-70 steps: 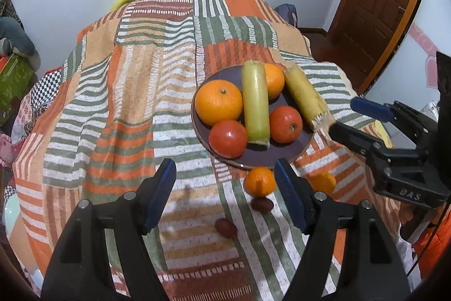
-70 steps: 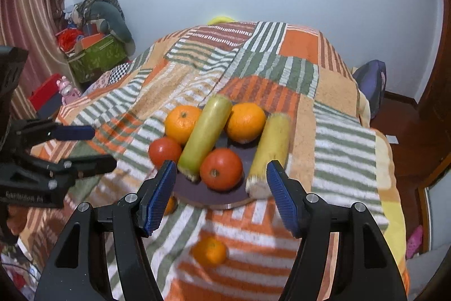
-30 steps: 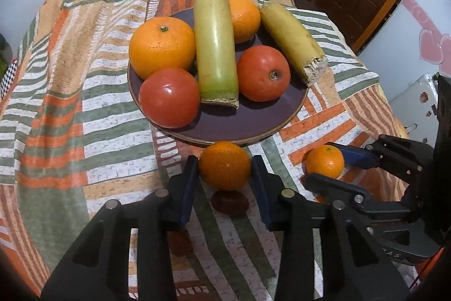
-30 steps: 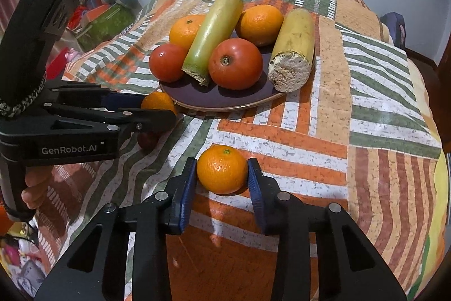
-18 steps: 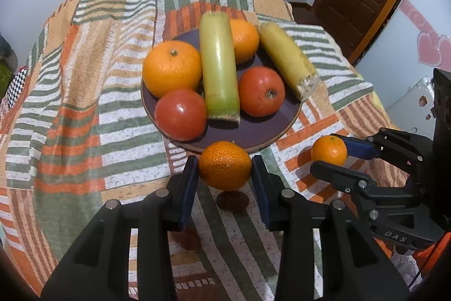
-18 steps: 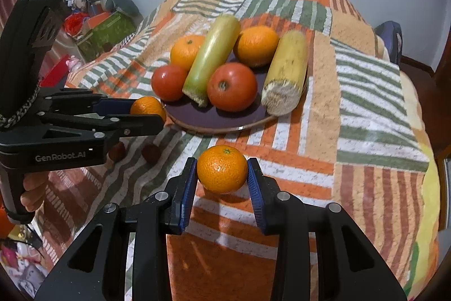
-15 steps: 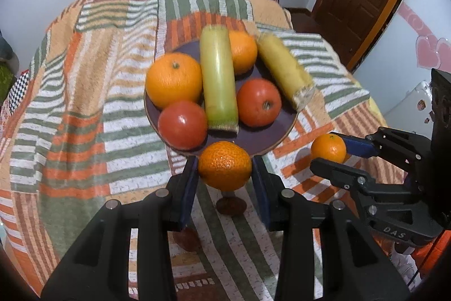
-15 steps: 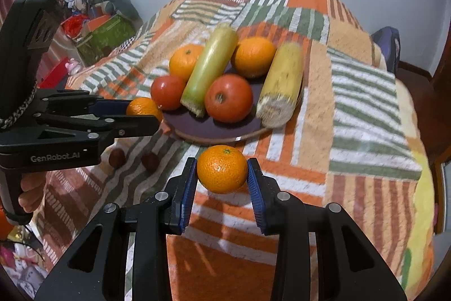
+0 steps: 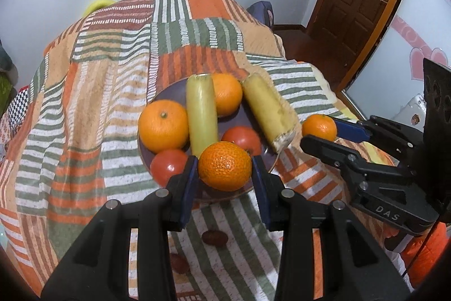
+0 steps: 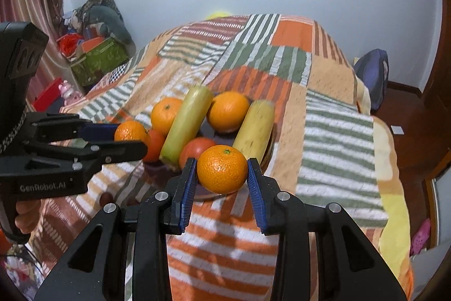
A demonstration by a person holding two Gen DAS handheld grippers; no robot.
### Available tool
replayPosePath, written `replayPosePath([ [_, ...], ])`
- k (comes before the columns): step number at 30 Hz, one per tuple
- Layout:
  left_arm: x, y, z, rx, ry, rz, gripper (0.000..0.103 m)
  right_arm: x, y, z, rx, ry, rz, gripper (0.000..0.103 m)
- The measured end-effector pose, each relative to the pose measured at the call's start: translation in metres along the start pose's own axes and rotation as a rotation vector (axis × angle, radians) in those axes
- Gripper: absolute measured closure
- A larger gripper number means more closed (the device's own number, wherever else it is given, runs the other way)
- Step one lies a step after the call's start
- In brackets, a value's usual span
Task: Organize fruits
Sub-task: 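Carry both mandarins to the plate and release them among the fruit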
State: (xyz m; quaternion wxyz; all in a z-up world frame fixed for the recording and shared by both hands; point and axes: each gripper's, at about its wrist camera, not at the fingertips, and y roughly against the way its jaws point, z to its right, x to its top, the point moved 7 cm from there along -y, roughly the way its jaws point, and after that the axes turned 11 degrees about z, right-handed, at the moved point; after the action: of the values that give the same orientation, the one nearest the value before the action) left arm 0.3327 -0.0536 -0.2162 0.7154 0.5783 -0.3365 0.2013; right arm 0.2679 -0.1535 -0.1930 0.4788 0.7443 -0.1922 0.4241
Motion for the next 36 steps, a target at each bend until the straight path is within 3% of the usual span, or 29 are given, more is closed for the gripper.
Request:
replayPosePath([
  [18, 0.039, -0.030, 0.012, -0.014, -0.008, 0.044, 0.065, 0.022, -0.031, 0.019, -0.006, 0.027, 0.019, 0.070],
  [36, 0.033, -0.061, 0.005, -0.001, 0.035, -0.005, 0.064, 0.012, -0.050, 0.010, 0.013, 0.055, -0.015, 0.070],
])
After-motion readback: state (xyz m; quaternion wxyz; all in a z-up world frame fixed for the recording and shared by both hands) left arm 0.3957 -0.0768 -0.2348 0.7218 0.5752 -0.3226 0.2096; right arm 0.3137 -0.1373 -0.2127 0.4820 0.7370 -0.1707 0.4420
